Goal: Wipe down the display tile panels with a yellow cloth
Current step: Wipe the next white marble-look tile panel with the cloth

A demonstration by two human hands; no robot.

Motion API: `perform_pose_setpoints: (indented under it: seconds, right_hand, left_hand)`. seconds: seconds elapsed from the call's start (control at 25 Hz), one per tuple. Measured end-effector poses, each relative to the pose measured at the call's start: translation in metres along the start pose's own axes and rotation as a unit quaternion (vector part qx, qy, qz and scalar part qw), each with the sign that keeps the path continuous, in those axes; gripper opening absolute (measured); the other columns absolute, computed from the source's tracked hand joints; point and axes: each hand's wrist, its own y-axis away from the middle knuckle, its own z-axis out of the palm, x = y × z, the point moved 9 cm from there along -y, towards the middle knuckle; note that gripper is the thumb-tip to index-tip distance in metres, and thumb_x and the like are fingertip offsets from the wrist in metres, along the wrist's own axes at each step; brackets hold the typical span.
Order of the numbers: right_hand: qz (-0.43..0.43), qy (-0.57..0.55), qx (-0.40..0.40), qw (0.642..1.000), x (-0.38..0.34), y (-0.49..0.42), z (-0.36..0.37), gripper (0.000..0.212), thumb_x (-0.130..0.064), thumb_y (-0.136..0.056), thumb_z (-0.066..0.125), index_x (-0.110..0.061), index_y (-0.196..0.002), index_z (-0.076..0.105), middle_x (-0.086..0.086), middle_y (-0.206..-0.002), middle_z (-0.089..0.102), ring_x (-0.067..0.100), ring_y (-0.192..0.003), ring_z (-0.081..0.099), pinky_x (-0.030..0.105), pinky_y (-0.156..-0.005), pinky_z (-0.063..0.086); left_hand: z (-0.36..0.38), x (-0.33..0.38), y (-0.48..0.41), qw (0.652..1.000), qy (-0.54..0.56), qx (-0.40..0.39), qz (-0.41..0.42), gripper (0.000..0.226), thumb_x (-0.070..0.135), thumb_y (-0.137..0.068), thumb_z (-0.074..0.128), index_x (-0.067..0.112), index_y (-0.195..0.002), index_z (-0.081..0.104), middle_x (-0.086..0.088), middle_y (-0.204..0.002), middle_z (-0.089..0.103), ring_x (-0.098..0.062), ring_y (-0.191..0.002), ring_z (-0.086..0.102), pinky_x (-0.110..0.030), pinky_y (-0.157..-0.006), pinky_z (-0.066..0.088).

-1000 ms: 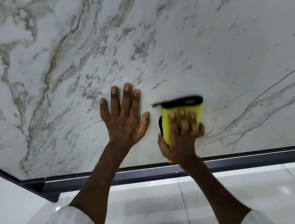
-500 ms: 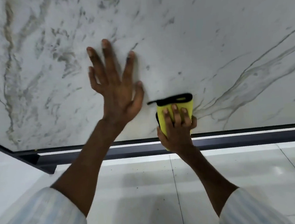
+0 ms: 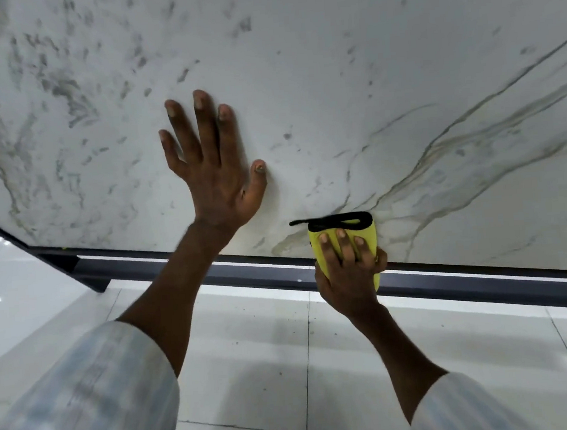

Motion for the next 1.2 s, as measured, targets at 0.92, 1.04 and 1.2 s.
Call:
perform_pose_setpoints:
  seconds: [0.92, 1.04, 1.2]
  right_hand:
    - [0.013, -0.047, 0.101, 0.994, -0.004, -0.115, -0.080, 0.084, -0.038, -0.076, 0.074, -0.036, -0.154, 0.041, -0.002, -0.161, 0.029, 0.030, -0.135, 0.032, 0.055, -0.096, 0.035]
    - [-0.021, -0.055, 0.192, 0.980, -0.010, -0.226, -0.151, 0.069, -0.039, -0.084, 0.068, -0.033, -0.150, 0.050, -0.001, -0.159, 0.043, 0.028, -0.138, 0.040, 0.059, -0.097, 0.037]
    - [-0.002, -0.014, 0.229, 0.973, -0.003, -0.256, -0.171, 0.072, -0.041, -0.087, 0.067, -0.029, -0.155, 0.046, 0.000, -0.162, 0.043, 0.026, -0.145, 0.036, 0.059, -0.100, 0.036]
  left_hand:
    - [0.004, -0.009, 0.018, 1.000, 0.004, 0.020, 0.000, 0.077, 0.052, -0.105, 0.033, 0.021, -0.167, 0.001, -0.002, -0.174, -0.011, -0.032, -0.160, -0.010, -0.053, -0.126, -0.001]
    - [0.003, -0.010, 0.014, 1.000, 0.006, 0.018, 0.004, 0.076, 0.052, -0.106, 0.036, 0.020, -0.167, 0.005, -0.003, -0.175, -0.008, -0.033, -0.161, -0.009, -0.054, -0.125, 0.000]
    - [-0.010, -0.002, 0.009, 0.998, 0.051, -0.003, -0.028, 0.074, 0.045, -0.103, 0.048, 0.017, -0.165, 0.019, -0.012, -0.175, 0.004, -0.038, -0.160, 0.005, -0.056, -0.122, 0.012]
